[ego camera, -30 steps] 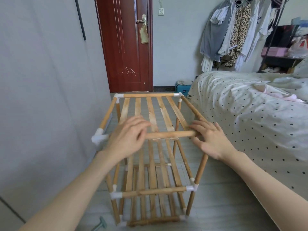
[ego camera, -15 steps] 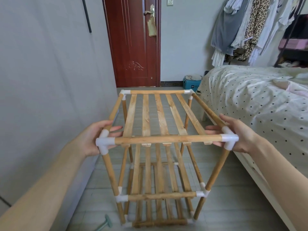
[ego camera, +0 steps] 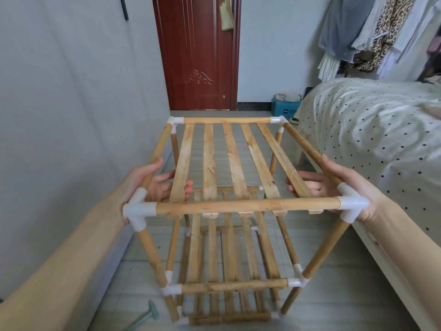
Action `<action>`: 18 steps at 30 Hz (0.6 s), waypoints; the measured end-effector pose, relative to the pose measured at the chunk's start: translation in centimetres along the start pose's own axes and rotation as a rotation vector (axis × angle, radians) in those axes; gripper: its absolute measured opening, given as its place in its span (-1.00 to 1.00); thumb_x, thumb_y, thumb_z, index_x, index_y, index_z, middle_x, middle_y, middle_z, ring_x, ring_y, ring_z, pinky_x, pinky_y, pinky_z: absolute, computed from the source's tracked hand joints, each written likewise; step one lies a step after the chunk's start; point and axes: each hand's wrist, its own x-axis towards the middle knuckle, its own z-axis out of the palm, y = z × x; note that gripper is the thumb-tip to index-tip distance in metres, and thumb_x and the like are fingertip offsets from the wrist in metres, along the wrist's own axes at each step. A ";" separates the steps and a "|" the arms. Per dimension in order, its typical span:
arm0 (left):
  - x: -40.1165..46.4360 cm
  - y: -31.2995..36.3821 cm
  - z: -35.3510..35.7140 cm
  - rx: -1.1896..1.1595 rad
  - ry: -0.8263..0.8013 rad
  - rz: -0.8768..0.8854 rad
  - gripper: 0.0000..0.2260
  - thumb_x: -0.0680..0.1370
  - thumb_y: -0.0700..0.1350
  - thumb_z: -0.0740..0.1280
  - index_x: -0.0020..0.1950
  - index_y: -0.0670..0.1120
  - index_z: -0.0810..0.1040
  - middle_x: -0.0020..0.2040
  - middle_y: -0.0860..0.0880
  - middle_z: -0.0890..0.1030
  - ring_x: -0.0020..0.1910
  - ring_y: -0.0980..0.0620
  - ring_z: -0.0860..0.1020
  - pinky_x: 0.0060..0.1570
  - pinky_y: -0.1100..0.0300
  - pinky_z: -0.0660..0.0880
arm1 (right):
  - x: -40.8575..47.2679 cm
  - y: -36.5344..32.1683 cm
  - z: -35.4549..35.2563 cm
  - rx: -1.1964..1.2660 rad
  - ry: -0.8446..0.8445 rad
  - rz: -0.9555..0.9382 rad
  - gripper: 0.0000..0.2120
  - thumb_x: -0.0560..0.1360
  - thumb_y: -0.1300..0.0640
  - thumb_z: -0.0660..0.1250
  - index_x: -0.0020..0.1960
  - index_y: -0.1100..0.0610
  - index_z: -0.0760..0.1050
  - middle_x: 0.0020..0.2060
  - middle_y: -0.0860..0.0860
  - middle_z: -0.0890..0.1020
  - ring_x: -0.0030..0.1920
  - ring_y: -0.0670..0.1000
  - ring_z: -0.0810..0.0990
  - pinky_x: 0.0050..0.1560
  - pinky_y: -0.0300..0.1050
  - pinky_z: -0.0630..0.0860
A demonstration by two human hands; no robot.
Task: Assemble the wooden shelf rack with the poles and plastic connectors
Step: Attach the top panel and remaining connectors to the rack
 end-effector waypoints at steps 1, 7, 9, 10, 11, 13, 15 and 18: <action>0.1 0.0 -0.1 0.006 0.001 0.003 -0.43 0.42 0.14 0.25 0.27 -0.23 0.39 0.02 -0.27 0.64 -0.12 -0.17 0.67 -0.28 -0.01 0.60 | 0.0 0.0 0.0 -0.005 0.004 0.003 -0.36 0.47 -0.12 0.18 0.36 0.31 0.25 0.15 0.34 0.55 0.05 0.23 0.63 -0.18 0.08 0.62; 0.3 0.0 -0.1 -0.004 0.039 0.016 -0.34 0.39 0.25 0.23 0.26 -0.23 0.38 0.04 -0.29 0.63 -0.09 -0.20 0.66 -0.29 -0.03 0.60 | 0.1 -0.2 0.0 -0.023 0.060 -0.010 -0.34 0.46 -0.14 0.18 0.32 0.36 0.27 0.09 0.32 0.59 0.03 0.22 0.64 -0.20 0.08 0.62; 0.0 -0.1 0.3 -0.019 0.043 0.020 -0.32 0.41 0.27 0.21 0.27 -0.25 0.37 0.06 -0.29 0.62 -0.07 -0.19 0.66 -0.27 -0.04 0.61 | -0.1 -0.4 0.4 -0.055 0.137 -0.025 -0.34 0.46 -0.18 0.19 0.32 0.32 0.28 0.02 0.29 0.64 -0.05 0.20 0.67 -0.23 0.04 0.63; -0.3 -0.1 0.6 -0.015 0.058 0.029 -0.32 0.44 0.28 0.19 0.28 -0.27 0.35 0.05 -0.29 0.63 -0.08 -0.19 0.66 -0.26 -0.04 0.61 | -0.2 -0.5 0.7 -0.061 0.191 -0.039 -0.36 0.47 -0.17 0.19 0.32 0.30 0.28 -0.01 0.27 0.65 -0.09 0.18 0.68 -0.26 0.03 0.64; -0.6 -0.1 0.9 0.000 0.103 0.047 -0.34 0.49 0.28 0.17 0.28 -0.27 0.34 0.03 -0.29 0.64 -0.10 -0.18 0.67 -0.24 -0.03 0.62 | -0.3 -0.5 0.9 -0.054 0.251 -0.061 -0.40 0.50 -0.15 0.19 0.33 0.29 0.29 -0.02 0.26 0.65 -0.12 0.17 0.69 -0.27 0.03 0.64; -1.3 -0.3 1.3 0.042 0.270 0.127 -0.45 0.56 0.22 0.15 0.29 -0.22 0.35 -0.08 -0.23 0.67 -0.18 -0.11 0.68 -0.14 0.00 0.57 | -0.8 -0.4 1.3 -0.071 0.369 -0.117 -0.48 0.56 -0.09 0.17 0.34 0.28 0.31 0.00 0.24 0.64 -0.10 0.16 0.67 -0.19 0.04 0.64; -2.1 -0.6 1.6 0.044 0.378 0.226 -0.56 0.60 0.09 0.18 0.34 -0.19 0.36 0.01 -0.19 0.65 -0.14 -0.09 0.65 -0.10 0.05 0.52 | -1.7 -0.3 1.9 -0.173 0.445 -0.164 -0.56 0.59 -0.02 0.16 0.33 0.27 0.35 0.02 0.22 0.62 -0.08 0.15 0.63 -0.13 0.00 0.62; -3.5 -1.7 1.7 0.129 0.499 0.427 -0.59 0.62 -0.10 0.20 0.45 -0.14 0.27 0.30 -0.16 0.47 0.06 -0.12 0.55 0.08 -0.09 0.50 | -3.2 0.9 2.9 -0.477 0.634 -0.302 -0.66 0.59 0.05 0.20 0.26 0.25 0.42 0.06 0.19 0.62 -0.13 0.11 0.65 -0.11 0.01 0.60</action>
